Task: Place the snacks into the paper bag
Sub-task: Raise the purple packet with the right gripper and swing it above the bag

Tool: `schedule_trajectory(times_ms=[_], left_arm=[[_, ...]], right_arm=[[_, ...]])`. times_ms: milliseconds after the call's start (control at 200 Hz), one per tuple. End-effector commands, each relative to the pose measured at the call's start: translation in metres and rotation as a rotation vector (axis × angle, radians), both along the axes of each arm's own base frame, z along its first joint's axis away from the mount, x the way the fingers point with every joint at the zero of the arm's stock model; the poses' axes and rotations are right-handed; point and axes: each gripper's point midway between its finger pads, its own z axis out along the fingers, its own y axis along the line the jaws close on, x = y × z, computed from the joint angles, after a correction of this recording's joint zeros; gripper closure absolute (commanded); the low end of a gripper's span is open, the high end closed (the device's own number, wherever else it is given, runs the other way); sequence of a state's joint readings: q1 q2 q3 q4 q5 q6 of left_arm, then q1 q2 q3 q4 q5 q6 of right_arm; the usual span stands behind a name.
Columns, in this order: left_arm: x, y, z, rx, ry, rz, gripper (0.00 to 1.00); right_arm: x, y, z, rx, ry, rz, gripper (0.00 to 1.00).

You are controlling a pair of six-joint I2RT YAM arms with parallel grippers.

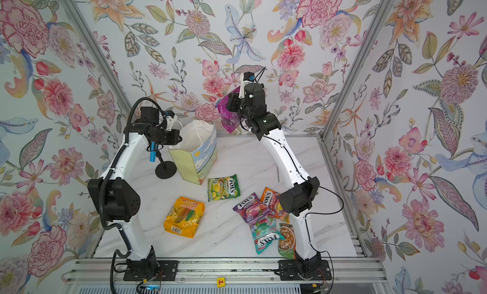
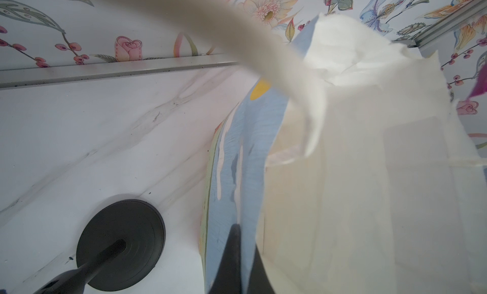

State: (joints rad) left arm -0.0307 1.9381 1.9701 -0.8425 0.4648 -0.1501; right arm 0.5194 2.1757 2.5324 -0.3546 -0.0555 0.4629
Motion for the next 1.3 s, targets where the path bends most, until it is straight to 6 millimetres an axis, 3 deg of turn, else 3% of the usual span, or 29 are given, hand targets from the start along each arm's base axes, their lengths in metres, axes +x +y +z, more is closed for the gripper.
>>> schedule_trajectory(times_ms=[0, 340, 746, 936, 956, 1291], left_arm=[[-0.006, 0.002, 0.014, -0.027, -0.023, 0.004, 0.98], [-0.006, -0.002, 0.017, -0.043, -0.025, -0.007, 0.98], [-0.006, -0.004, 0.012, -0.048, -0.013, -0.015, 0.98], [-0.006, -0.003, 0.013, -0.047, -0.014, -0.012, 0.98], [-0.006, -0.003, 0.012, -0.046, -0.013, -0.011, 0.98], [-0.006, -0.004, 0.011, -0.046, -0.012, -0.012, 0.98]], right_arm=[[-0.014, 0.002, 0.080, 0.172, -0.229, 0.040, 1.00], [-0.014, 0.022, 0.099, 0.304, -0.340, 0.054, 1.00], [-0.046, 0.046, 0.129, 0.370, -0.450, 0.099, 1.00], [-0.054, 0.058, 0.127, 0.375, -0.437, 0.149, 1.00], [-0.065, 0.073, 0.126, 0.377, -0.433, 0.180, 1.00], [-0.091, 0.105, 0.117, 0.369, -0.370, 0.313, 1.00]])
